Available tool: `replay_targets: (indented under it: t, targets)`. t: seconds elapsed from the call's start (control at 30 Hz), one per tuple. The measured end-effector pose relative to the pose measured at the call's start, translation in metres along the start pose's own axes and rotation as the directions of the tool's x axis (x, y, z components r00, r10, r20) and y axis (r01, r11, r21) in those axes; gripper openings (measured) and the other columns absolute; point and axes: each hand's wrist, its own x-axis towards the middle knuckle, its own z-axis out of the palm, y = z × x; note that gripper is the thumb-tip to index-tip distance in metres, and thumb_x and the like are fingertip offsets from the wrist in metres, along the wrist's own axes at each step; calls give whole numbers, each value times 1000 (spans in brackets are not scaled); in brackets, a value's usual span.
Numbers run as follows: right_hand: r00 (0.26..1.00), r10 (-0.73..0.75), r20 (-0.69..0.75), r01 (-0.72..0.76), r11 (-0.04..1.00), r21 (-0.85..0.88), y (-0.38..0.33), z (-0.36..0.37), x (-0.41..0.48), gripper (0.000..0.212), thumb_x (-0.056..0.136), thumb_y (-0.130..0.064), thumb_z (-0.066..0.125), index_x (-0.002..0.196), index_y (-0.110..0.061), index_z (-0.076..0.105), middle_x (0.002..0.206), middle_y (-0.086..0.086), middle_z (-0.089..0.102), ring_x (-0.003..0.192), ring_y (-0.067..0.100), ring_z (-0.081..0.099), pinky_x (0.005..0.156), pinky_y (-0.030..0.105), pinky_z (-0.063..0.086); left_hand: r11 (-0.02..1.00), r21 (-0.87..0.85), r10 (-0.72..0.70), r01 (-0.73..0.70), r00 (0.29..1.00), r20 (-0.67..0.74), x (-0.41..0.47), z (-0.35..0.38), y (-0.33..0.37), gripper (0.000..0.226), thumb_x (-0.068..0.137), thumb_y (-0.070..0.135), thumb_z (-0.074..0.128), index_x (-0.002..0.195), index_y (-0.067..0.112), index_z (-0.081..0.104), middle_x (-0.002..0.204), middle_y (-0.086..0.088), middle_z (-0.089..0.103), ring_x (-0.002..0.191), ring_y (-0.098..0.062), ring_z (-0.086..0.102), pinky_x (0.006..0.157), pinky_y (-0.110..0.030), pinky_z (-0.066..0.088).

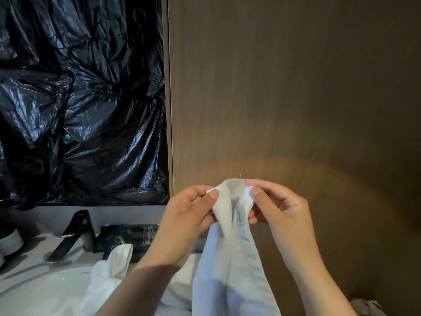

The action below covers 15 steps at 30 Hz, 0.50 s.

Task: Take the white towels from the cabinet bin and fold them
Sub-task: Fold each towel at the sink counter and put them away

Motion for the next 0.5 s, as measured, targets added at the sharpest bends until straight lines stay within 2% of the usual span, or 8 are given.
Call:
replay_targets:
  t: [0.1, 0.2, 0.23, 0.3, 0.37, 0.43, 0.5]
  targets:
    - [998, 43, 52, -45, 998, 49, 3, 5, -4, 13, 91, 1, 60, 93, -5, 72, 60, 5, 65, 49, 14, 59, 52, 22, 53, 999, -23, -27, 26, 999, -30, -7, 2, -5, 19, 89, 10, 58, 98, -6, 64, 90, -22, 73, 81, -28, 72, 70, -29, 59]
    - [989, 99, 112, -108, 990, 85, 8, 6, -7, 8, 89, -3, 63, 92, -3, 71, 65, 10, 67, 53, 14, 62, 54, 23, 54, 994, -48, -96, 95, 995, -23, -13, 0, -11, 32, 77, 14, 66, 99, -8, 68, 94, -25, 72, 86, -32, 73, 75, -33, 60]
    - [983, 121, 138, -135, 986, 98, 9, 6, -8, 9, 88, -8, 64, 93, -3, 70, 68, 11, 68, 55, 15, 63, 55, 23, 54, 991, -56, -120, 119, 993, -22, -15, -2, -12, 31, 74, 13, 67, 97, -9, 70, 92, -26, 72, 83, -31, 73, 71, -31, 60]
    - [966, 169, 194, -194, 974, 119, 13, 5, -11, 22, 81, -22, 65, 94, -5, 72, 73, 11, 71, 61, 15, 66, 58, 21, 54, 989, -67, -136, 133, 990, -38, -18, -5, -13, 30, 72, 10, 67, 94, -11, 70, 88, -29, 71, 75, -28, 73, 62, -26, 58]
    - [944, 205, 259, -253, 952, 170, 17, 2, -12, 30, 76, -29, 65, 94, -7, 74, 77, 13, 71, 65, 15, 67, 62, 20, 55, 992, -63, -117, 113, 992, -55, -21, -7, -15, 33, 72, 10, 66, 95, -14, 67, 79, -28, 71, 67, -27, 70, 60, -24, 58]
    - [917, 214, 337, -300, 926, 229, 20, -2, -14, 30, 76, -25, 67, 99, -8, 74, 81, 14, 71, 70, 16, 68, 66, 21, 56, 995, -43, -95, 93, 993, -63, -22, -10, -15, 25, 81, 3, 61, 95, -18, 63, 54, -13, 65, 45, -13, 60, 48, -16, 50]
    - [908, 208, 363, -305, 923, 235, 22, -3, -14, 28, 76, -15, 65, 101, -4, 72, 81, 13, 71, 70, 17, 69, 66, 20, 56, 995, -6, -98, 98, 993, -73, -23, -14, -16, 20, 86, 0, 57, 95, -17, 62, 43, 1, 55, 34, -5, 49, 43, -12, 41]
